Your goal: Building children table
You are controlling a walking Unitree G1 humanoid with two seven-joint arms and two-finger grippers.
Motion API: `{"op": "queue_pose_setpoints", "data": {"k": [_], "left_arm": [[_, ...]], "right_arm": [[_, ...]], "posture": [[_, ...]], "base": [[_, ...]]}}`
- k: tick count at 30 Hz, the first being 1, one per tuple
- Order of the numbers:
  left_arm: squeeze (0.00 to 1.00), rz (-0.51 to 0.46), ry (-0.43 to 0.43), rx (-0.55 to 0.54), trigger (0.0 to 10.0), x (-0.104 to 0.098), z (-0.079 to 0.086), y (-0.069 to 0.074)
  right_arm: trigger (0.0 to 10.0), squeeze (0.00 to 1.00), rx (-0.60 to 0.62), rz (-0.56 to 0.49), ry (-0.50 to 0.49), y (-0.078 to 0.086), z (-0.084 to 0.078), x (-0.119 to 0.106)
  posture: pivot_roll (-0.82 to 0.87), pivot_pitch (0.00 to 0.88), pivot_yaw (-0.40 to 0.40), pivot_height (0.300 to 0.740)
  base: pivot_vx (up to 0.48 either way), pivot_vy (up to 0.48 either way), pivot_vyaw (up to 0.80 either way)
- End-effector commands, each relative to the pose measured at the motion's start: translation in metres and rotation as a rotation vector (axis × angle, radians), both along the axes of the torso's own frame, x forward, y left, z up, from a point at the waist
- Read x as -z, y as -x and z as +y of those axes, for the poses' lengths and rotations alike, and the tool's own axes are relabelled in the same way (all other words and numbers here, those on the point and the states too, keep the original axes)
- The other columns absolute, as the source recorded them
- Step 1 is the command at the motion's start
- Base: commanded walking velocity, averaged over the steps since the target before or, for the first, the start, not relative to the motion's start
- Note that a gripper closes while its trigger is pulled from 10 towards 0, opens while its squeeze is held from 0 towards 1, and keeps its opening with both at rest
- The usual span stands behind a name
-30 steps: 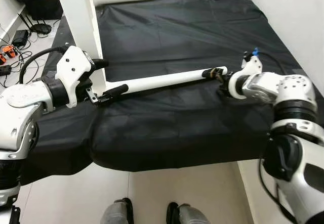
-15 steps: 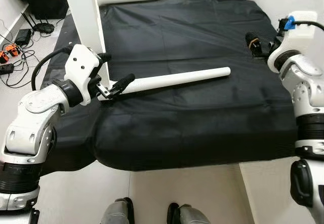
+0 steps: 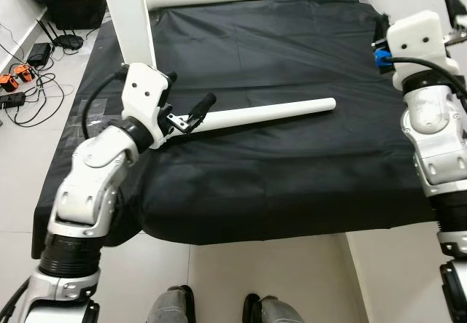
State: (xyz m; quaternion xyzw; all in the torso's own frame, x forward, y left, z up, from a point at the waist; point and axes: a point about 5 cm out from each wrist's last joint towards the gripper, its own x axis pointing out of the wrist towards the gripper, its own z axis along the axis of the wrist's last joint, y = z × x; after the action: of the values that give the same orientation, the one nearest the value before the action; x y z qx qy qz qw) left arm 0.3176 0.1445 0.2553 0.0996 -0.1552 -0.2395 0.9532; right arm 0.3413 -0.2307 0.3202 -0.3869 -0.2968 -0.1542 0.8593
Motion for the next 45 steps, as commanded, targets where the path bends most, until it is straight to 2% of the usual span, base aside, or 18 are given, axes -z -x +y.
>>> {"op": "queue_pose_setpoints", "data": {"k": [1, 2, 4, 5, 9, 13, 23, 26, 28, 30, 39, 45], "left_arm": [[0.00, -0.008, -0.010, -0.006, 10.0, 0.002, -0.003, -0.003], [0.00, -0.011, -0.004, -0.028, 10.0, 0.003, -0.004, -0.005], [0.00, -0.013, -0.001, -0.043, 10.0, 0.004, -0.005, -0.007], [0.00, -0.012, 0.006, -0.073, 10.0, 0.006, -0.006, -0.012], [0.00, -0.012, 0.013, -0.084, 10.0, 0.006, -0.007, -0.015], [0.00, -0.024, 0.033, -0.104, 10.0, 0.004, -0.008, -0.021], [0.00, -0.034, 0.053, -0.118, 10.0, 0.002, -0.008, -0.023], [0.00, -0.039, 0.066, -0.132, 10.0, 0.002, -0.007, -0.025], [0.00, -0.039, 0.066, -0.132, 10.0, 0.002, -0.007, -0.025], [0.00, -0.043, 0.068, -0.143, 10.0, 0.002, -0.007, -0.026], [0.00, -0.046, 0.083, -0.159, 10.0, 0.003, -0.006, -0.028], [0.00, -0.037, 0.131, -0.196, 10.0, 0.006, -0.002, -0.031]], "right_arm": [[10.0, 1.00, 0.014, -0.038, 0.039, 0.002, 0.002, 0.000], [10.0, 0.00, 0.041, -0.087, 0.071, 0.003, 0.004, -0.004], [10.0, 0.00, 0.058, -0.120, 0.092, 0.004, 0.006, -0.006], [10.0, 0.00, 0.065, -0.181, 0.171, 0.003, 0.016, -0.013], [10.0, 0.00, 0.072, -0.211, 0.223, 0.000, 0.024, -0.019], [10.0, 0.00, 0.083, -0.241, 0.278, -0.013, 0.038, -0.031], [10.0, 0.00, 0.096, -0.276, 0.304, -0.024, 0.049, -0.046], [10.0, 0.00, 0.114, -0.286, 0.325, -0.034, 0.060, -0.057], [10.0, 0.00, 0.114, -0.286, 0.325, -0.034, 0.060, -0.057], [10.0, 0.00, 0.139, -0.310, 0.344, -0.040, 0.069, -0.069], [10.0, 0.00, 0.151, -0.360, 0.359, -0.043, 0.081, -0.090], [10.0, 0.00, 0.151, -0.374, 0.375, -0.047, 0.087, -0.101]], "posture": [[0.05, 0.164, -0.050, 0.740], [0.05, 0.164, -0.050, 0.740], [0.05, 0.168, -0.045, 0.740], [0.05, 0.164, -0.046, 0.740], [0.05, 0.164, -0.046, 0.740], [0.05, 0.155, -0.045, 0.740], [0.05, 0.150, -0.049, 0.740], [0.04, 0.153, -0.053, 0.740], [0.04, 0.153, -0.053, 0.740], [0.03, 0.155, -0.060, 0.740], [0.03, 0.156, -0.068, 0.740], [0.02, 0.158, -0.068, 0.740]], "base": [[0.000, 0.000, 0.00], [0.000, 0.000, 0.00], [0.000, 0.000, 0.00], [0.000, 0.000, 0.00], [0.000, 0.000, 0.00], [0.000, 0.000, 0.00], [0.000, 0.000, 0.00], [0.000, 0.000, 0.00], [0.000, 0.000, 0.00], [0.000, 0.000, 0.00], [0.000, 0.000, 0.00], [0.000, 0.000, 0.00]]}}
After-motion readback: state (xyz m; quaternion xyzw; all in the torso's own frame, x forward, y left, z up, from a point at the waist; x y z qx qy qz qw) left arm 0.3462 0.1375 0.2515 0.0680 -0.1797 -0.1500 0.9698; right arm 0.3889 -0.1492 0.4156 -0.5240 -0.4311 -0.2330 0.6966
